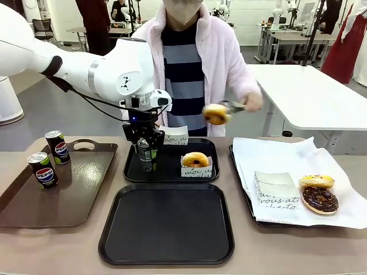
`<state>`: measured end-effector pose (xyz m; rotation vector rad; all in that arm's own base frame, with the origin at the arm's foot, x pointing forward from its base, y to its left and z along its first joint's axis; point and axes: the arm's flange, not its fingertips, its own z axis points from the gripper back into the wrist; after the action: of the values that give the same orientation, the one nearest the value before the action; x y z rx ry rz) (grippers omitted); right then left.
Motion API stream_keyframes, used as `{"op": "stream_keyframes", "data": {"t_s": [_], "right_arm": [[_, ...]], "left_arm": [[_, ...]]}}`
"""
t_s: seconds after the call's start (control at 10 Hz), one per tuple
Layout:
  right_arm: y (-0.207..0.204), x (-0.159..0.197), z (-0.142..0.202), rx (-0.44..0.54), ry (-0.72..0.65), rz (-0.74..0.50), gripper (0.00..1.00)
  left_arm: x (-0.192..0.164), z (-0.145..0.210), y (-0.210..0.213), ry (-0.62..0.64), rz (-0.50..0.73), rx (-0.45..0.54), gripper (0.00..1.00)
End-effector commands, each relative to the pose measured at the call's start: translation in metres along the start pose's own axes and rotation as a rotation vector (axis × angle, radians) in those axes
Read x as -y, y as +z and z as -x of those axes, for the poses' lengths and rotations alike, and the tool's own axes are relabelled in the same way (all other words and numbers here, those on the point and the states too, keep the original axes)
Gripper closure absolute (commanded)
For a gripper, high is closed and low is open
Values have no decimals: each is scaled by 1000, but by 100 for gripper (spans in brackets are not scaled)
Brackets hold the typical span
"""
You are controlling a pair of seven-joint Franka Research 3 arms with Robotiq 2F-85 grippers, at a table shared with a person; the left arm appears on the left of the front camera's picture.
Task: Set up donuts and drinks on trays.
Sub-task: Pick up one Pepsi coke and place it on the Flat Tray.
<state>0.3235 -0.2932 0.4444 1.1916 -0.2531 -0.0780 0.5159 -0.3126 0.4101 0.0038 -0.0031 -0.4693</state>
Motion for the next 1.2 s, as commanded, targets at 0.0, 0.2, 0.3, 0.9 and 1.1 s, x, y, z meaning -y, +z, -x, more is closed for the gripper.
{"op": "stream_keyframes", "data": {"t_s": [0.0, 0.2, 0.3, 0.9, 1.1], "right_arm": [[0, -1, 1, -3, -8, -7, 0], [0, -1, 1, -3, -8, -7, 0], [0, -1, 1, -3, -8, -7, 0], [0, -1, 1, -3, -8, -7, 0], [0, -1, 1, -3, -8, -7, 0]], "left_arm": [[-13, 60, 60, -70, 2, -91, 41], [-44, 138, 102, -144, 27, -89, 41], [-56, 160, 112, -150, 23, -100, 41], [-74, 202, 135, -137, 7, -57, 41], [-74, 202, 135, -137, 7, -57, 41]]}}
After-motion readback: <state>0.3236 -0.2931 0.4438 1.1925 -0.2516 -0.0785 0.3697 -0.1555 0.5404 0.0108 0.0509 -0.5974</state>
